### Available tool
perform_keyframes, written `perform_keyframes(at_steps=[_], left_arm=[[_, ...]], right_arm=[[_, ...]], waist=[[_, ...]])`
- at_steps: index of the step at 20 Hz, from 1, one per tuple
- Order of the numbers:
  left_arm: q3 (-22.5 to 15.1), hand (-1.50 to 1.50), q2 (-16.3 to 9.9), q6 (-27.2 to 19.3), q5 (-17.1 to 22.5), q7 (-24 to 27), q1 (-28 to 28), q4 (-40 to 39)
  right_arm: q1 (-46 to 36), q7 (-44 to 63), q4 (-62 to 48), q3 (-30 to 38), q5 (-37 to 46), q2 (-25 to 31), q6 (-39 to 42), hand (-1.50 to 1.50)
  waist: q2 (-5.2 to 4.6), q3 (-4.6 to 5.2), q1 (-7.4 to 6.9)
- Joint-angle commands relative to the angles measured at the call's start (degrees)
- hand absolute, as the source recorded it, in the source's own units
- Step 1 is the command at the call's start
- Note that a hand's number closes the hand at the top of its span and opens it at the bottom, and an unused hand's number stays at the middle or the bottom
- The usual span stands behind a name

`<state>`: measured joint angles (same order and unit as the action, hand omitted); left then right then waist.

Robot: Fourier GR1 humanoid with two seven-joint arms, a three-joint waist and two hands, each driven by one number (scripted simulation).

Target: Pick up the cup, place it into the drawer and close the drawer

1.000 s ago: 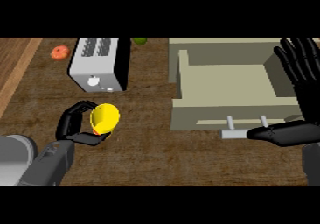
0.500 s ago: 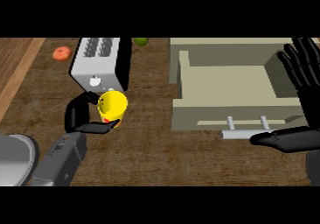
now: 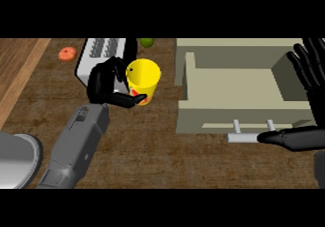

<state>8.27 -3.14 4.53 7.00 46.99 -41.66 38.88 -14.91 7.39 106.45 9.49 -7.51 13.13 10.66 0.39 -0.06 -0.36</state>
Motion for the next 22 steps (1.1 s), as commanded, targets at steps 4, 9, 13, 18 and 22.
perform_keyframes(at_steps=[4,9,13,18,22], left_arm=[[-2.4,1.50,2.0,-6.0,0.2,-18.7,-11.8,10.3],[-8.3,1.50,3.1,-14.3,2.0,-26.1,-17.3,11.4],[-12.0,1.50,3.1,-22.1,4.8,-30.2,-26.0,3.2],[-14.0,1.50,3.1,-25.7,5.8,-32.2,-34.2,-9.2],[-17.0,1.50,3.1,-26.0,6.7,-31.8,-34.9,-16.4]], right_arm=[[1.7,-1.5,0.0,1.0,-1.1,0.6,1.6,-1.50],[0.3,-1.6,-1.0,2.5,-1.3,1.9,1.8,-1.50],[-2.1,0.7,-0.9,0.3,-0.8,0.3,0.4,-1.50],[-1.9,-4.2,-4.1,0.5,-0.1,0.2,1.7,-1.50],[-2.5,-3.7,-3.3,-1.2,0.1,-1.0,1.5,-1.50]], waist=[[0.00,0.00,0.40],[-0.22,0.04,1.06],[-0.60,0.04,2.43],[-1.36,-0.04,4.44],[-1.88,-0.04,5.80]])
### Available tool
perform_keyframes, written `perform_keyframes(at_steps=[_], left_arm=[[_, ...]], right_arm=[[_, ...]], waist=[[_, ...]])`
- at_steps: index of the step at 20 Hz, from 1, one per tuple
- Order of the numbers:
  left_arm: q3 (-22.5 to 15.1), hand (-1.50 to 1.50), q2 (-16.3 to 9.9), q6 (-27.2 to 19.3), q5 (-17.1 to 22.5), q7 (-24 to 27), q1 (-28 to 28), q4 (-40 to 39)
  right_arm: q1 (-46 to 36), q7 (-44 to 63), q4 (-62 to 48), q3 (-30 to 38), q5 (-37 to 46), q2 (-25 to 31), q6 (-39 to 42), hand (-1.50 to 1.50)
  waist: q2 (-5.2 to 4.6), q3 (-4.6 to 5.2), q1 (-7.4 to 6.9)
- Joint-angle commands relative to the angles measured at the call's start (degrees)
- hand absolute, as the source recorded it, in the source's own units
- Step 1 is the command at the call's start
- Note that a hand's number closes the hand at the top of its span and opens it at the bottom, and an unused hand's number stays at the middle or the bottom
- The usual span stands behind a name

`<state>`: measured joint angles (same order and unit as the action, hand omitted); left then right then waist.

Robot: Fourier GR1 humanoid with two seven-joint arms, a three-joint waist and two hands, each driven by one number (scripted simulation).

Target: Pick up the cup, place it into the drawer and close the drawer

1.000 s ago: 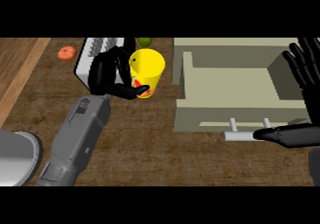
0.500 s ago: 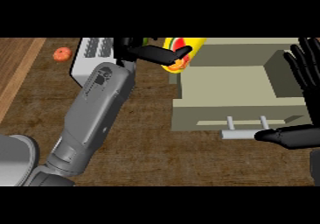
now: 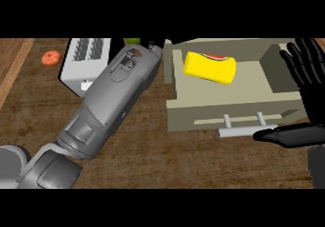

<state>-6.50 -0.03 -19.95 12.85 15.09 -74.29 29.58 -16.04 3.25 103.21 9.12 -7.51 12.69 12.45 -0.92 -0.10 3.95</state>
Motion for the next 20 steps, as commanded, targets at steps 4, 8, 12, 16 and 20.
perform_keyframes(at_steps=[4,8,12,16,20], left_arm=[[-6.5,1.50,0.0,1.3,2.6,-2.6,-4.0,-10.8],[-12.4,1.50,0.0,3.3,4.3,-4.9,-2.0,-11.8],[-14.2,1.50,0.0,4.9,4.8,-5.0,-2.6,-13.5],[-14.0,-1.50,0.0,3.6,9.6,-1.3,0.4,-10.0],[-12.3,-1.50,0.0,4.7,14.1,3.0,2.5,-8.3]], right_arm=[[-4.0,0.8,-2.5,1.0,-1.4,1.5,1.0,-1.50],[-4.3,-0.7,-3.1,-0.1,-1.4,1.0,2.0,-1.50],[-4.6,0.6,-0.4,-2.5,-0.9,-0.7,1.2,-1.50],[-6.7,0.7,-1.5,-3.1,-1.9,-0.2,2.7,-1.50],[-8.0,2.4,-1.5,-7.4,-6.8,-2.3,7.2,-1.50]], waist=[[-0.88,-0.03,2.42],[-1.19,-0.09,4.82],[-1.55,-0.04,6.21],[-1.87,0.03,7.42],[-2.15,0.13,7.45]])
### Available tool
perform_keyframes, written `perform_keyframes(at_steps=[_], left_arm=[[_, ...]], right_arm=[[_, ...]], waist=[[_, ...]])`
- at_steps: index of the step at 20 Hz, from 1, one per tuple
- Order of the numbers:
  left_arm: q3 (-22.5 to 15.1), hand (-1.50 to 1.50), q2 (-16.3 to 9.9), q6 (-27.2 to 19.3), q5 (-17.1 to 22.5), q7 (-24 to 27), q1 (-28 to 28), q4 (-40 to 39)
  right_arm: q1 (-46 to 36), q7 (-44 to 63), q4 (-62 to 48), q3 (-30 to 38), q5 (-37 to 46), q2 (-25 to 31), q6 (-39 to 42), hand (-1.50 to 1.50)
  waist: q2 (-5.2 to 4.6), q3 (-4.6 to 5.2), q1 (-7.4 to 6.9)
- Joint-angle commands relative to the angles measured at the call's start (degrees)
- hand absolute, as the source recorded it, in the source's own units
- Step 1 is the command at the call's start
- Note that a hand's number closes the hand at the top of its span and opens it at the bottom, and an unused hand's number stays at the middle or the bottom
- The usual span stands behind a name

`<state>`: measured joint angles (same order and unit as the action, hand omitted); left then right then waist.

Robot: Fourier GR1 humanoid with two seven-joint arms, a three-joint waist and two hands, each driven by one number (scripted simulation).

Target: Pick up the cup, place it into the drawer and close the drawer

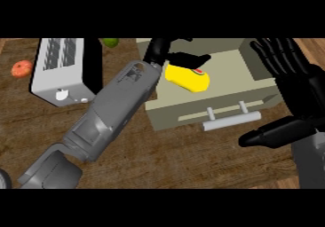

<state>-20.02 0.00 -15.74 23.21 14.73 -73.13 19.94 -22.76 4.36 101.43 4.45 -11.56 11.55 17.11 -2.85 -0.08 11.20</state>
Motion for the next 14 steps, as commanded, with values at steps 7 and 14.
perform_keyframes(at_steps=[7,14], left_arm=[[3.0,-1.50,0.0,0.4,10.8,10.1,0.6,4.8],[3.5,-1.50,0.0,-2.8,13.8,13.1,-0.5,2.8]], right_arm=[[-0.2,4.5,-0.3,-9.0,-9.6,2.9,15.6,1.50],[3.6,9.5,1.5,-16.3,4.2,10.1,19.2,-1.50]], waist=[[0.51,0.08,-0.59],[1.47,0.06,-4.30]])
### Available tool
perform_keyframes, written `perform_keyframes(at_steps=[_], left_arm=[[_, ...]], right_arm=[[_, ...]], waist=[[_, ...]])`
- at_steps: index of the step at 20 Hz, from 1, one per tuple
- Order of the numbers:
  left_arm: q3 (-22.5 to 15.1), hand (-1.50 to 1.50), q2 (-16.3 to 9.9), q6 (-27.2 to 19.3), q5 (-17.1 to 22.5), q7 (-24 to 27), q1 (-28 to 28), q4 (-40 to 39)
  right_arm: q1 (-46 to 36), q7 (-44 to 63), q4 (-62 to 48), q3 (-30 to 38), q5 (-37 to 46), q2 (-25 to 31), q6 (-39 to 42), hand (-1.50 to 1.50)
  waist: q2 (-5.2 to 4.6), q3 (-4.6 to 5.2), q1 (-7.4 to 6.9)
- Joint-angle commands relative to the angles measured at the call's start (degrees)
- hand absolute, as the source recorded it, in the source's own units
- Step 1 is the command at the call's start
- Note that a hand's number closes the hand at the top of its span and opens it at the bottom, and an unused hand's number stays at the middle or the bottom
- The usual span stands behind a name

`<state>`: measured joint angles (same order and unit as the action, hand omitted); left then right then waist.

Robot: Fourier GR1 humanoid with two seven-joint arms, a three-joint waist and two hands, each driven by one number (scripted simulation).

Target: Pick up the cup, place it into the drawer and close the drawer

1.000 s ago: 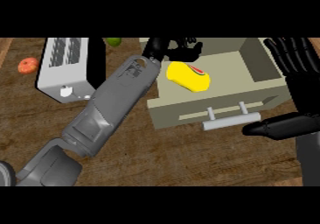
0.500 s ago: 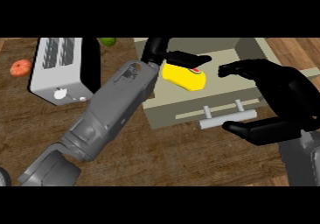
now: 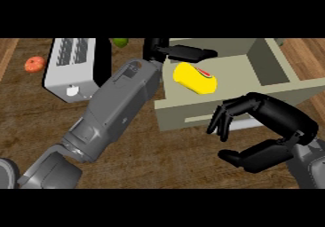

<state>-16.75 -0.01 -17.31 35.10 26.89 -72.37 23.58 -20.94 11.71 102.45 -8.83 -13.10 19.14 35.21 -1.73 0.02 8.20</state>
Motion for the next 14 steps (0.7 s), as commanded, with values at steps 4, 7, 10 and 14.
perform_keyframes(at_steps=[4,7,10,14], left_arm=[[0.0,-1.50,0.0,-0.4,4.0,3.2,2.1,-0.1],[1.4,-1.50,0.0,-0.1,4.7,3.7,1.3,-0.3],[2.3,-1.50,0.0,1.9,3.6,4.9,3.6,0.2],[3.4,-1.50,-0.8,4.2,4.2,5.0,6.5,2.9]], right_arm=[[2.4,-3.5,1.4,-4.4,19.9,4.8,-1.5,-1.50],[3.1,-6.3,-6.2,-6.9,27.7,2.2,-6.6,-1.50],[5.5,-11.8,-14.1,-9.6,34.6,1.7,-10.5,-1.50],[-0.5,-15.4,-27.6,-12.6,39.2,-0.3,-11.8,-1.50]], waist=[[0.76,-0.09,-3.72],[0.79,-0.09,-6.15],[1.04,-0.12,-8.56],[1.23,-0.09,-10.43]])
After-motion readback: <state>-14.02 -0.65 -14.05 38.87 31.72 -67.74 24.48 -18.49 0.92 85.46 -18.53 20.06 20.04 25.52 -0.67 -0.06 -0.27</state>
